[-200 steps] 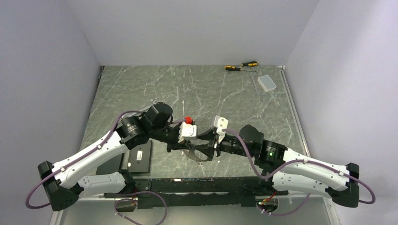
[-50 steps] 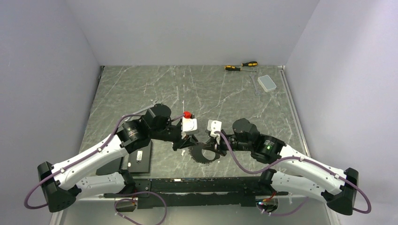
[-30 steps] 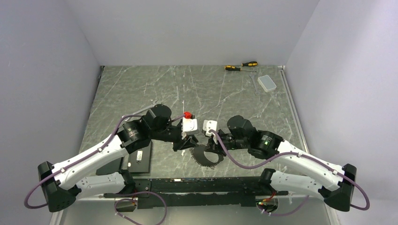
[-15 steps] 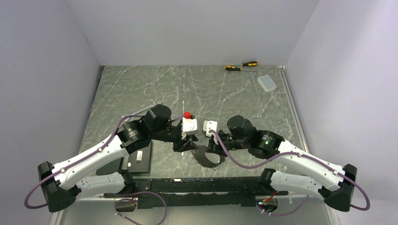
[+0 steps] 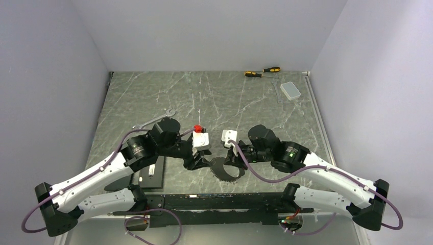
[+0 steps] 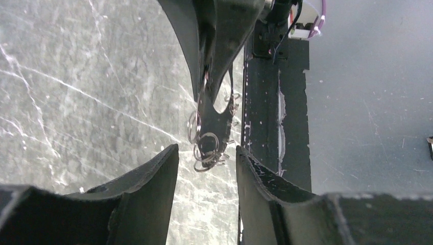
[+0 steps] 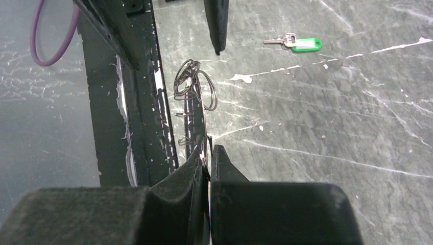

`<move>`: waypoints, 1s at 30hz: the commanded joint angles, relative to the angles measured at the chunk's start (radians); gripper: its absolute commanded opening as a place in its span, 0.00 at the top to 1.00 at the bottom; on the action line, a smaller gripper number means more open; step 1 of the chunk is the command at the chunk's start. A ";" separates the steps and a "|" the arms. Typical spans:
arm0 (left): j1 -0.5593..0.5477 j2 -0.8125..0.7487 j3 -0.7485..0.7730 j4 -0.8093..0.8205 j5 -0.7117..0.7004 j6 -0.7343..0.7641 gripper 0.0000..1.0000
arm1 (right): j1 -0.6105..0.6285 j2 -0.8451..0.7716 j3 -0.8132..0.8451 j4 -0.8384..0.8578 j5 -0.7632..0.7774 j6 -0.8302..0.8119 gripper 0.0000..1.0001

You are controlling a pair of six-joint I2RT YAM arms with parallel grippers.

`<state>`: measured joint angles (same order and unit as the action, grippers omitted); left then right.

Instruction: Put the keys on the keyring

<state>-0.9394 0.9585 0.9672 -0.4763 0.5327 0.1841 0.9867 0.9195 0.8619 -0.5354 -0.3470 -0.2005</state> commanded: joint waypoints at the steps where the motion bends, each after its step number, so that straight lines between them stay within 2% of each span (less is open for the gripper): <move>1: -0.002 -0.023 -0.044 0.046 -0.023 -0.050 0.50 | -0.013 -0.013 0.061 0.025 -0.001 0.036 1.00; 10: -0.001 0.003 -0.012 0.029 -0.040 -0.040 0.57 | -0.014 0.000 0.077 -0.004 -0.040 0.029 1.00; 19: -0.002 0.015 0.026 0.012 -0.038 0.062 0.54 | -0.015 0.064 0.120 -0.067 -0.120 0.052 1.00; 26: 0.004 0.084 0.014 0.035 0.071 0.011 0.34 | -0.013 0.036 0.102 -0.072 -0.090 0.077 1.00; 29: 0.023 0.103 -0.006 0.077 0.126 -0.065 0.05 | -0.013 -0.024 0.050 -0.032 0.028 0.057 1.00; 30: 0.035 0.098 -0.018 0.100 0.140 -0.106 0.01 | -0.013 -0.049 0.020 -0.013 0.059 0.048 1.00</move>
<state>-0.9314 1.0550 0.9638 -0.4641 0.5755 0.1852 0.9749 0.9634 0.9241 -0.6250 -0.4015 -0.1448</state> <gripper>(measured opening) 0.922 0.048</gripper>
